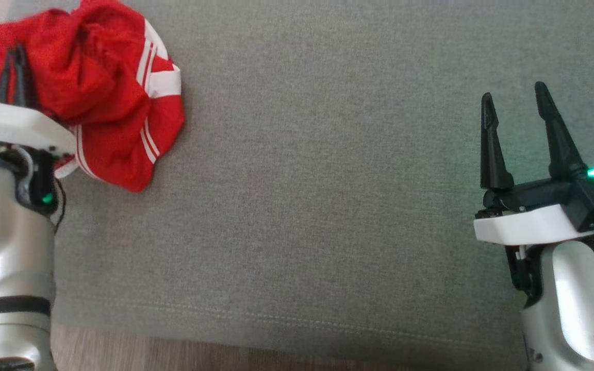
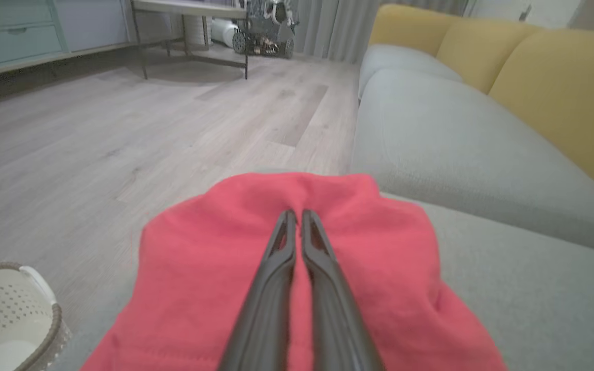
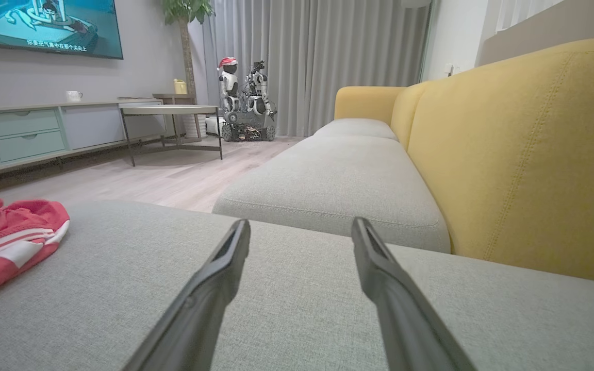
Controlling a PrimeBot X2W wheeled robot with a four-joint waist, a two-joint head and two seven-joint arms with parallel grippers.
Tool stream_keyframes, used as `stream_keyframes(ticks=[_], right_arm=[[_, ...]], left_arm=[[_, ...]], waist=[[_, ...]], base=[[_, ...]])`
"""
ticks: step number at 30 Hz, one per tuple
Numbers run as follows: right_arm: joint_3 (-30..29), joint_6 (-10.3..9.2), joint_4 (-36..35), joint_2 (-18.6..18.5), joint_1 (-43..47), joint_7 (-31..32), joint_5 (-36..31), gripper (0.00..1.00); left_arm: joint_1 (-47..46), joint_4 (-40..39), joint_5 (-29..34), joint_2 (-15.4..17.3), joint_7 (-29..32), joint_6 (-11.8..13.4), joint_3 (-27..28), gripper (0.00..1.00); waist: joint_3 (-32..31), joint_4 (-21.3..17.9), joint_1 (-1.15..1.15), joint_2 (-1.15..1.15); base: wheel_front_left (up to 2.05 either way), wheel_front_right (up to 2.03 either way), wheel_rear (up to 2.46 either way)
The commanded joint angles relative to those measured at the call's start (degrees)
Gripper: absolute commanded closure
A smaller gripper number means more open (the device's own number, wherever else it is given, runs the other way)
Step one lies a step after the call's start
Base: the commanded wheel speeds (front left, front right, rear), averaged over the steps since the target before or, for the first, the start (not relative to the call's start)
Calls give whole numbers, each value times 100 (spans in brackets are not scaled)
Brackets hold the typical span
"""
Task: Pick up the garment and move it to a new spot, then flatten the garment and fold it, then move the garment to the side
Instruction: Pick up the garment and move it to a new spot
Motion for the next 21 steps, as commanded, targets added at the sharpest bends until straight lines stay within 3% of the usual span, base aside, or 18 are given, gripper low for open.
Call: stream_keyframes(ticks=[1,10,15,21], right_arm=[[150,44,-124,11,-81,-68,70,0],[297,44,210,11,-91,-195,381,0],[353,44,333,11,-134,-223,555,0],[358,44,187,11,-236,-228,706,0]], left_arm=[[-233,-344,-22,357,-103,-21,202,100],[37,-2246,-165,265,-177,-25,627,100],[204,-3096,-366,102,-18,-31,438,100],[241,-3980,-466,-167,621,32,43,100]], waist=[[-143,-10,0,0],[-686,-195,0,0],[-898,-446,0,0],[-886,-902,0,0]], base=[[0,0,0],[0,0,0],[0,0,0],[0,0,0]])
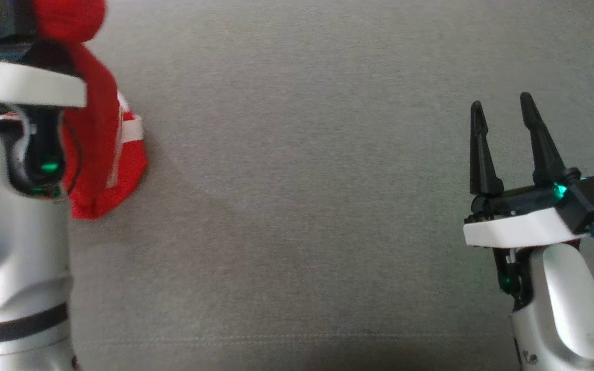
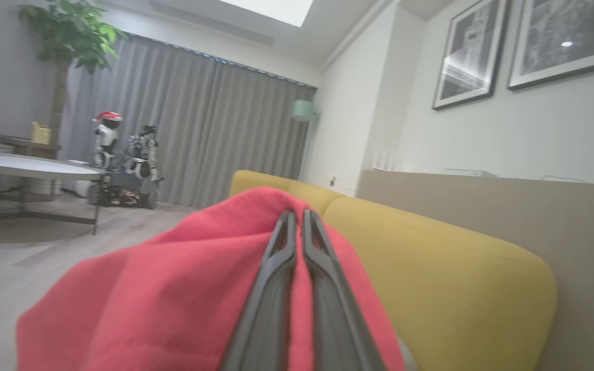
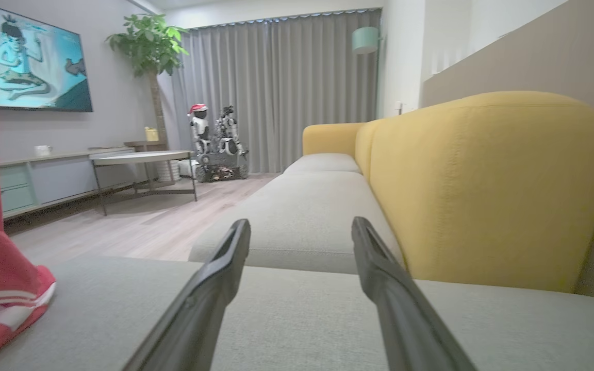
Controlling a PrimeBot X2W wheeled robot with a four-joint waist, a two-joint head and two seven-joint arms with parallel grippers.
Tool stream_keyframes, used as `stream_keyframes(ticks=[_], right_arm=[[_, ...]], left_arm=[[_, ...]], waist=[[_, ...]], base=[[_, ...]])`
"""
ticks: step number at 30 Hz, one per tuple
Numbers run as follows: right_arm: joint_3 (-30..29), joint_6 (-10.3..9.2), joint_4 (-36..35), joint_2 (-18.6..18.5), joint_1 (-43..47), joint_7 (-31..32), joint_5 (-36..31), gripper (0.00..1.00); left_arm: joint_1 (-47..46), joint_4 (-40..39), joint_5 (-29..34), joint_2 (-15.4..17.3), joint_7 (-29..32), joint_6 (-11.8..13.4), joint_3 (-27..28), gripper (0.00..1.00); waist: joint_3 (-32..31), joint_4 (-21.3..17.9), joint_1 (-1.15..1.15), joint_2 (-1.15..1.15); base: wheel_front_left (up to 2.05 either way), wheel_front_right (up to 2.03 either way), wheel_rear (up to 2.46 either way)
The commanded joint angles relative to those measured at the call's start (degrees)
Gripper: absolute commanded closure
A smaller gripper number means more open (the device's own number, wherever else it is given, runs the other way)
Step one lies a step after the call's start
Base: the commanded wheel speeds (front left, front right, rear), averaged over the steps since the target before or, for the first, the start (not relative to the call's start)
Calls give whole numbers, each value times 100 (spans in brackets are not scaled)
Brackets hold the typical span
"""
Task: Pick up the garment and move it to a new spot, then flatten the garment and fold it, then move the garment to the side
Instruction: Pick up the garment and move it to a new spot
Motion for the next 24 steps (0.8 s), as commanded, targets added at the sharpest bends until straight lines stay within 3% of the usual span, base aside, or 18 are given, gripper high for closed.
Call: stream_keyframes(ticks=[1,8,14,20,24], right_arm=[[152,44,-300,9,-280,-52,90,0],[147,44,-553,9,-447,-53,220,0],[92,44,-733,9,-587,-53,393,0],[164,44,-811,9,-653,-53,572,0],[177,44,-834,9,-701,-53,685,0]], left_arm=[[-208,-470,-13,74,238,59,-25,100],[-304,-709,53,-223,560,175,-458,100],[-421,-436,117,-524,562,266,-1080,100],[-618,430,55,-655,169,546,-2011,100],[-821,926,-505,-660,-178,842,-2982,100]], waist=[[86,-399,0,0],[370,-1043,0,0],[662,-1659,0,0],[840,-2177,0,0],[948,-2446,0,0]], base=[[0,0,0],[0,0,0],[0,0,0],[0,0,0],[0,0,0]])
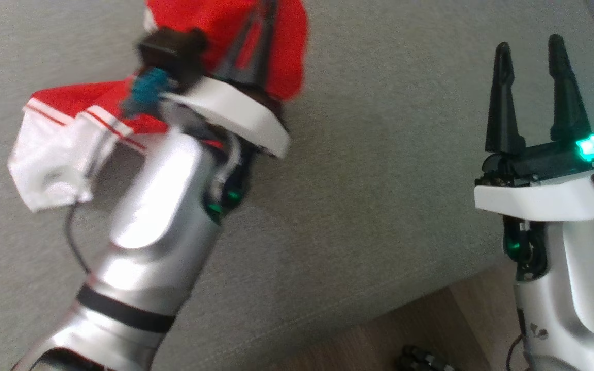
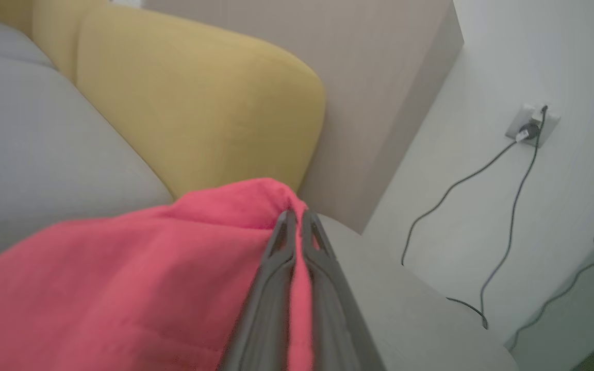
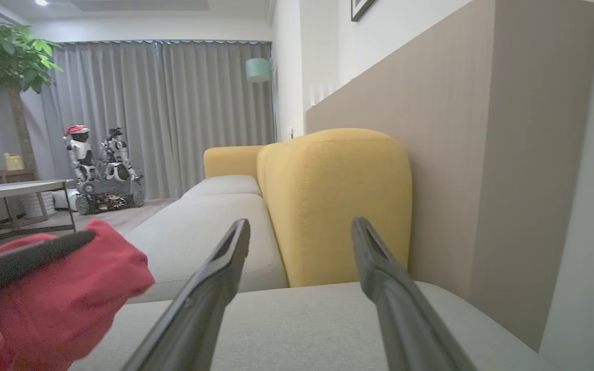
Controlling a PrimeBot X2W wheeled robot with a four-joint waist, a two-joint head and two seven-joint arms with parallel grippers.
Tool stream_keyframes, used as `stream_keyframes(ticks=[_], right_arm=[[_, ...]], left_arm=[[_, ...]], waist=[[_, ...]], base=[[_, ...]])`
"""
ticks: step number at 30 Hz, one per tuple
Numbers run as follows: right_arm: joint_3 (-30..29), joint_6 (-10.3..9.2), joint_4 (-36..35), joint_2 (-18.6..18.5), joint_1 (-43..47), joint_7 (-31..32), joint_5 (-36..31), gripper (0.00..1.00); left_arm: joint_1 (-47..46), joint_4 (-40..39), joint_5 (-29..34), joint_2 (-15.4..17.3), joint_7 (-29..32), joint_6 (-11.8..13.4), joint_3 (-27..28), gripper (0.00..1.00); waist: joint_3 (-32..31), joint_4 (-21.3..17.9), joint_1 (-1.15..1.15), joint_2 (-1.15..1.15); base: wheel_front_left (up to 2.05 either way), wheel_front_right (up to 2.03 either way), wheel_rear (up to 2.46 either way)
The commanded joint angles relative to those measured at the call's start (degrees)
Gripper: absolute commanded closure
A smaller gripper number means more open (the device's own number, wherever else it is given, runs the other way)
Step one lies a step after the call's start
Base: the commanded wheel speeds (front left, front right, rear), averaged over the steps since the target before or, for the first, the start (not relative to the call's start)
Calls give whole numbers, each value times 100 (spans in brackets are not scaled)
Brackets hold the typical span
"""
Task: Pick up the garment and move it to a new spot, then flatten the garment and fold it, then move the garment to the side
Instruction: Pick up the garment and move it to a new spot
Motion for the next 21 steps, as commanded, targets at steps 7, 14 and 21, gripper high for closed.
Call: stream_keyframes(ticks=[7,14,21], right_arm=[[-83,44,-214,6,-192,-36,113,0],[-136,44,-143,6,-123,-36,-150,0],[-138,44,3,6,52,-36,-561,0]], left_arm=[[-547,246,-785,50,-225,116,-1457,0],[-616,441,-993,132,-582,290,-1137,0],[-83,-64,-581,690,-639,351,-283,0]], waist=[[191,-222,0,0],[-69,377,0,0],[-476,1149,0,0]], base=[[0,0,0],[0,0,0],[0,0,0]])
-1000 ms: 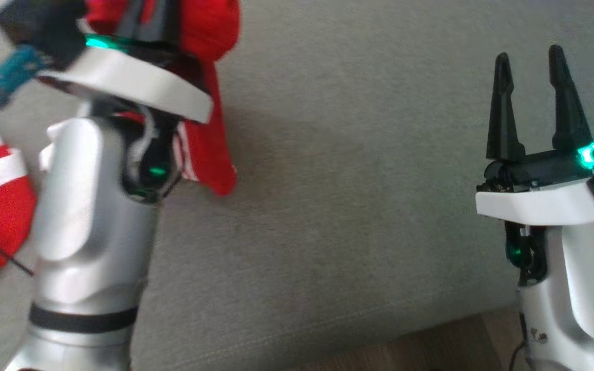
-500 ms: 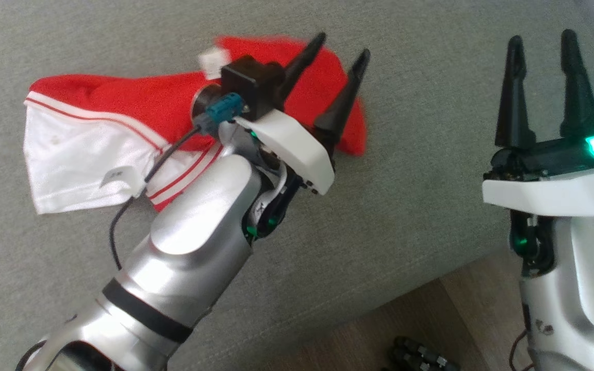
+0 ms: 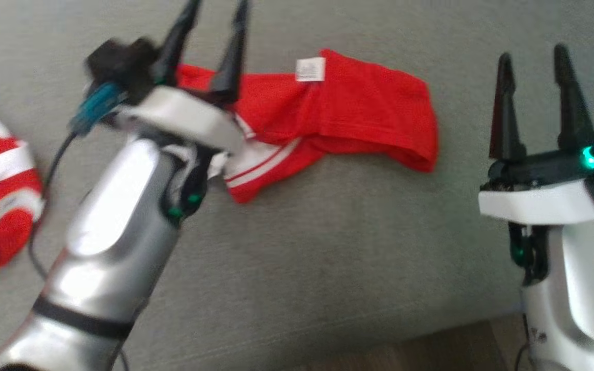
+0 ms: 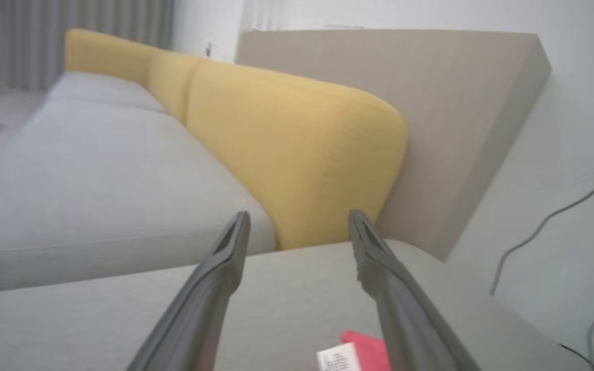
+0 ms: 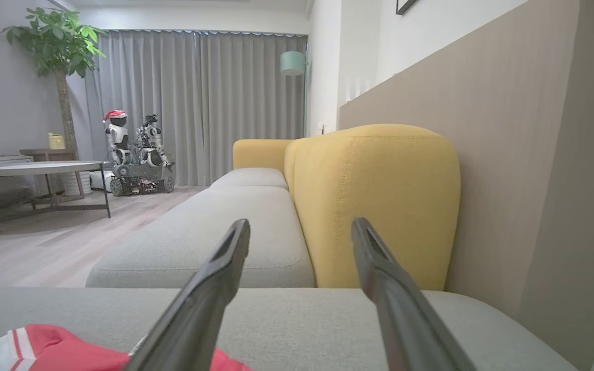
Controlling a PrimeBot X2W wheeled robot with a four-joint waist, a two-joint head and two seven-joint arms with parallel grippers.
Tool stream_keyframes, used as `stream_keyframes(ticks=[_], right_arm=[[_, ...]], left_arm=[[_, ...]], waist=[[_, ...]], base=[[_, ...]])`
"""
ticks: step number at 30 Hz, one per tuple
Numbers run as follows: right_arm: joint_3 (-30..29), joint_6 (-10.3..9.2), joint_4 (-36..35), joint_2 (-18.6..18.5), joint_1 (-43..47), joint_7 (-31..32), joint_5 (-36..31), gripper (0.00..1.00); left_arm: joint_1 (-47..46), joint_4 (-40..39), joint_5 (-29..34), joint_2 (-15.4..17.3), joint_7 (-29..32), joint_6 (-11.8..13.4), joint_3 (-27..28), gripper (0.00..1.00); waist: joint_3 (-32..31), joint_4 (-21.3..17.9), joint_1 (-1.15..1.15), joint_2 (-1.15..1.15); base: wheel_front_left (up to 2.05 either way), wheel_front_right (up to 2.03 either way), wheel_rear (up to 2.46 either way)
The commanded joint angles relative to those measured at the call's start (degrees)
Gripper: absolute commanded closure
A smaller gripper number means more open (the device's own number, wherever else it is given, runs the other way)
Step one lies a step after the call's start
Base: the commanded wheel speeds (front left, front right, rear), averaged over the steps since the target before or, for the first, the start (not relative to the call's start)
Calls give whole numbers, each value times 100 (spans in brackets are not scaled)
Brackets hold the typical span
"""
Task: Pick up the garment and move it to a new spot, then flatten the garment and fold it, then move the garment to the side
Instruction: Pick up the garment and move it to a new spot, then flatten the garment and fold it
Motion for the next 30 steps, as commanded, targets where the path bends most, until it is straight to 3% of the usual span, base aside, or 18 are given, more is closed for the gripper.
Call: stream_keyframes(ticks=[1,8,18,25,30], right_arm=[[104,44,-112,5,118,-36,-141,0],[4,44,59,5,512,-36,-305,0],[11,44,217,5,1092,-36,-229,0],[181,44,300,5,1061,-36,-337,0],[743,44,466,-57,711,-36,-485,0]], left_arm=[[278,-369,176,205,-39,7,383,0],[1549,-1077,796,374,-40,-142,1110,0],[3403,-1528,1501,-278,-41,-629,2132,0],[3674,-1609,1708,-545,-41,-875,2511,0],[3562,-1637,1765,-571,-41,-973,2619,0]], waist=[[-392,594,0,0],[-793,1143,0,0],[-1307,1418,0,0],[-1312,1476,0,0],[-1102,1563,0,0]], base=[[0,0,0],[0,0,0],[0,0,0],[0,0,0],[0,0,0]])
